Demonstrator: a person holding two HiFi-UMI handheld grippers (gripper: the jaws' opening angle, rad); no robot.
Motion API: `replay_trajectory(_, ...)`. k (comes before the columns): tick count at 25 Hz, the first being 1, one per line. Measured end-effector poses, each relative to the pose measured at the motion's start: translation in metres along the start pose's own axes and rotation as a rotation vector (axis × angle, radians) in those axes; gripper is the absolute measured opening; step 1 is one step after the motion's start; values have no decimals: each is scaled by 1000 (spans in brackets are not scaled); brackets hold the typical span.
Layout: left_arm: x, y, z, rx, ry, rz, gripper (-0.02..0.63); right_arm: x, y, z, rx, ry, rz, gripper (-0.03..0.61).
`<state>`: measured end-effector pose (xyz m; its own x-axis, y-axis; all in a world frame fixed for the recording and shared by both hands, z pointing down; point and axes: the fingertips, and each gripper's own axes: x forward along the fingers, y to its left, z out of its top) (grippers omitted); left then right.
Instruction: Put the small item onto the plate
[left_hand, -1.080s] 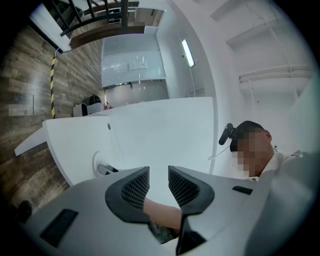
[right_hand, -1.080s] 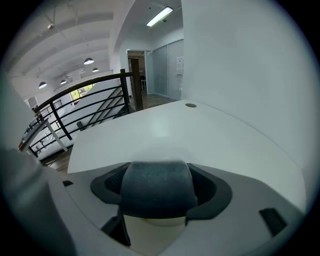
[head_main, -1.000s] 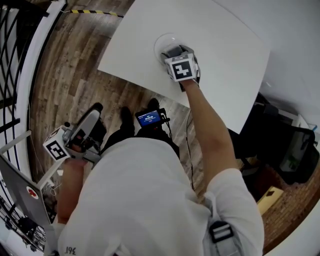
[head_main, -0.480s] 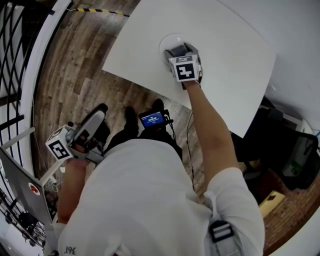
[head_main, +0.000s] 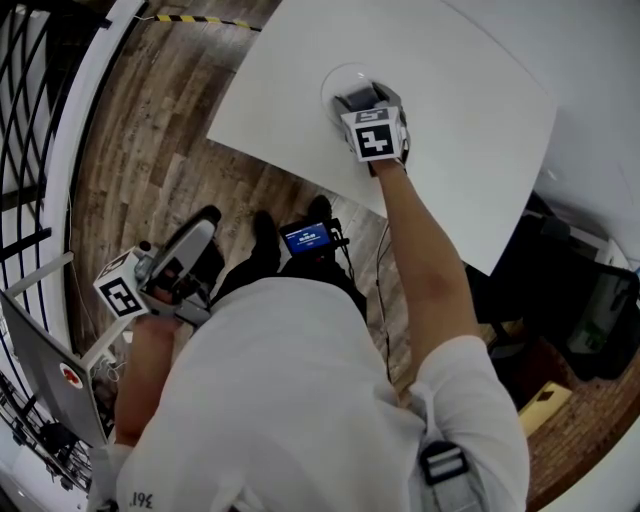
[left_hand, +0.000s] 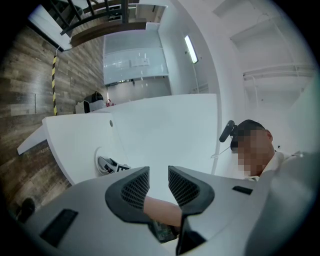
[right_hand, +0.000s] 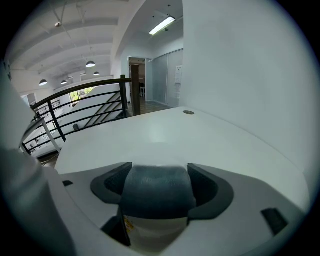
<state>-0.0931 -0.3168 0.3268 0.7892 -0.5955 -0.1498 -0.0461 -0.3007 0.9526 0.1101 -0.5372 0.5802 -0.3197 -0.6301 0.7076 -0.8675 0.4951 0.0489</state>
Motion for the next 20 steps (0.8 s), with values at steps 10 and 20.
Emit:
replay_trajectory(10, 3, -4, 2, -6, -11, -8, 117, -2, -3, -2, 10, 10, 4, 339)
replay_trajectory(20, 6, -6, 2, -3, 3, -29, 116, -14, -12, 6, 28, 4, -17, 339)
